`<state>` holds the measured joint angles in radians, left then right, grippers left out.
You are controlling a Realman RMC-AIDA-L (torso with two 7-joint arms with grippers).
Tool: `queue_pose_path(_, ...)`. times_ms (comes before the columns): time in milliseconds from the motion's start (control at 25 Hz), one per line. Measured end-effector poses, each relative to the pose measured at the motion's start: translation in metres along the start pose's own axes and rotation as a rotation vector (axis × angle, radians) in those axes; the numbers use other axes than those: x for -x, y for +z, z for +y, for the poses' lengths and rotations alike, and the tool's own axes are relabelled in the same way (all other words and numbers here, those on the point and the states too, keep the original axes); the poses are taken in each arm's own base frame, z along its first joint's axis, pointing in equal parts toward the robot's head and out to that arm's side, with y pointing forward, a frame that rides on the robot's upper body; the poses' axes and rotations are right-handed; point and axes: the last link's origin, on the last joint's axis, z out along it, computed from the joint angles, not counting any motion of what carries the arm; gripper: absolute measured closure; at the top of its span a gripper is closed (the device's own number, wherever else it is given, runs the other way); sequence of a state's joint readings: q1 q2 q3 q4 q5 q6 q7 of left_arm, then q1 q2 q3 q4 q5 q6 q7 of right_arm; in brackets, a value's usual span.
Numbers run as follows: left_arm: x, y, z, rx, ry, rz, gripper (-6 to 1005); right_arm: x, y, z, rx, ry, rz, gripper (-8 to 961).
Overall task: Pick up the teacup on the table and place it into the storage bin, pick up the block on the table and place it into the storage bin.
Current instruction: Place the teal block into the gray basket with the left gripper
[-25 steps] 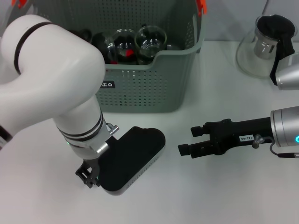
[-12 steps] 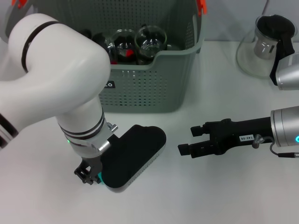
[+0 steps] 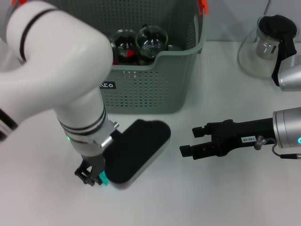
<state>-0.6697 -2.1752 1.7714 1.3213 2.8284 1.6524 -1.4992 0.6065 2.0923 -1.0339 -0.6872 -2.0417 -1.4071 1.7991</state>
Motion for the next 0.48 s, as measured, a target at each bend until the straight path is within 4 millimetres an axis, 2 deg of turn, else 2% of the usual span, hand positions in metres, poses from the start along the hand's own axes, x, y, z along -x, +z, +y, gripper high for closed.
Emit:
queue_pose_path(200, 0.005, -0.026, 0.000, -0.008, -0.079, 0.068, 602, 0.000, 0.000, 0.000, 0.000, 0.000, 0.000, 13)
queue_pose_path(320, 0.011, -0.053, -0.001, -0.055, -0.154, 0.155, 602, -0.001, -0.001, 0.000, 0.002, 0.000, 0.002, 13)
queue_pose_path(480, 0.029, -0.095, -0.005, -0.168, -0.304, 0.314, 602, -0.002, -0.003, 0.000, 0.004, -0.008, 0.005, 13)
